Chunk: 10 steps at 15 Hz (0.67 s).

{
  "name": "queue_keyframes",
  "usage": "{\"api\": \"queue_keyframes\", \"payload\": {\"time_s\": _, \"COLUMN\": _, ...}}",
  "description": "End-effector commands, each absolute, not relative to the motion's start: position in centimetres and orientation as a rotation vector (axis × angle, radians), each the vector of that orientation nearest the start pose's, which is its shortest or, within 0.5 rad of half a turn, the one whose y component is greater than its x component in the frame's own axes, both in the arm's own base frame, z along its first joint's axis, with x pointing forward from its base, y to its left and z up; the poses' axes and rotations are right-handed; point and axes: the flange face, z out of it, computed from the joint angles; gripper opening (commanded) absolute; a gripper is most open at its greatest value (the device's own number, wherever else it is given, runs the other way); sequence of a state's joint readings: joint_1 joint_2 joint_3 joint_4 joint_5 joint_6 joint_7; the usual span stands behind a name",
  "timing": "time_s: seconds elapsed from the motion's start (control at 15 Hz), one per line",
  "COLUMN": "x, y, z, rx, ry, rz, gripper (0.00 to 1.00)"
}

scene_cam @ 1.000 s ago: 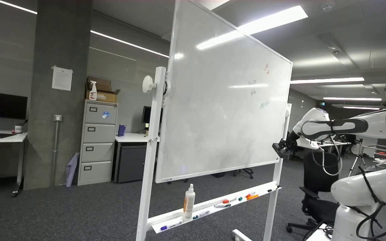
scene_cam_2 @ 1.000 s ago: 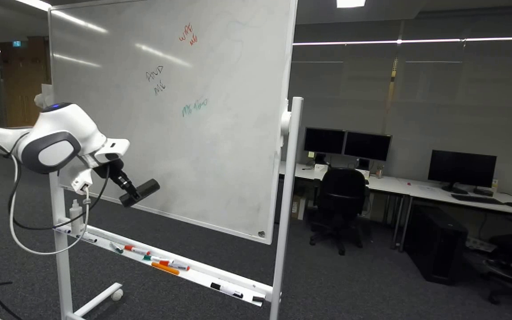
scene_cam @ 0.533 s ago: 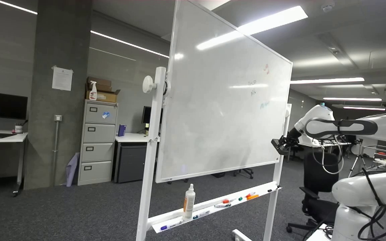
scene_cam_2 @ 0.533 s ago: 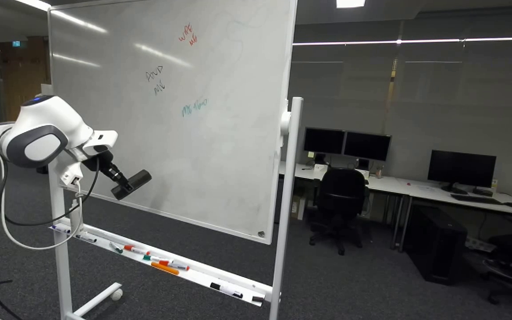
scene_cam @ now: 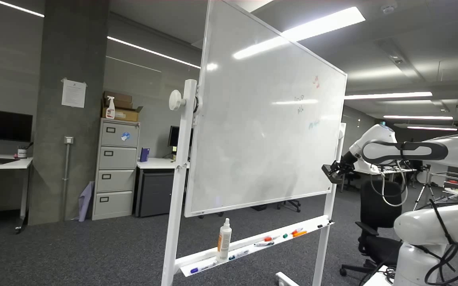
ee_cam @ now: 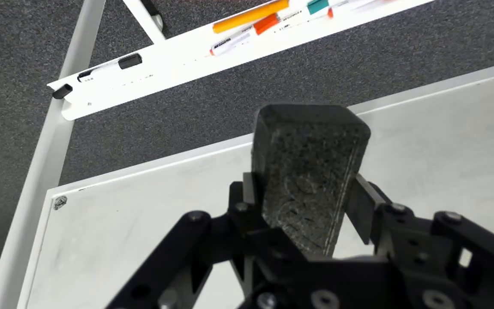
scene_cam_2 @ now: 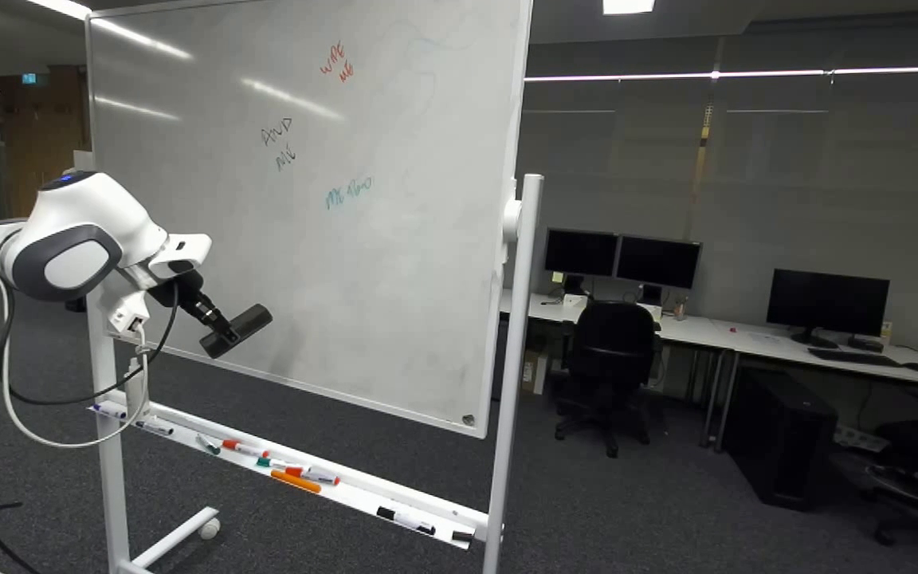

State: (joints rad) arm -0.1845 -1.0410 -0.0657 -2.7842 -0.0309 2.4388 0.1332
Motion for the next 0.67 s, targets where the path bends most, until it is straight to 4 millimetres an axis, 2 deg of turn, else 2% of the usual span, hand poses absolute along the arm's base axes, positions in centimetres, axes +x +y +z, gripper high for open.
{"api": "queue_keyframes", "payload": {"time_s": 0.0, "x": 29.3, "y": -8.4, "z": 57.8, "rx": -2.885, "ry": 0.493, "rz": -1.224, "gripper": 0.31}}
{"api": "queue_keyframes", "payload": {"time_s": 0.33, "x": 30.4, "y": -11.5, "z": 63.9, "rx": -2.779, "ry": 0.379, "rz": -1.571, "gripper": 0.31}}
{"api": "queue_keyframes", "payload": {"time_s": 0.47, "x": 31.2, "y": -13.7, "z": 65.9, "rx": -2.732, "ry": 0.324, "rz": -1.697, "gripper": 0.31}}
{"api": "queue_keyframes", "payload": {"time_s": 0.6, "x": 32.5, "y": -16.0, "z": 67.0, "rx": -2.686, "ry": 0.307, "rz": -1.794, "gripper": 0.31}}
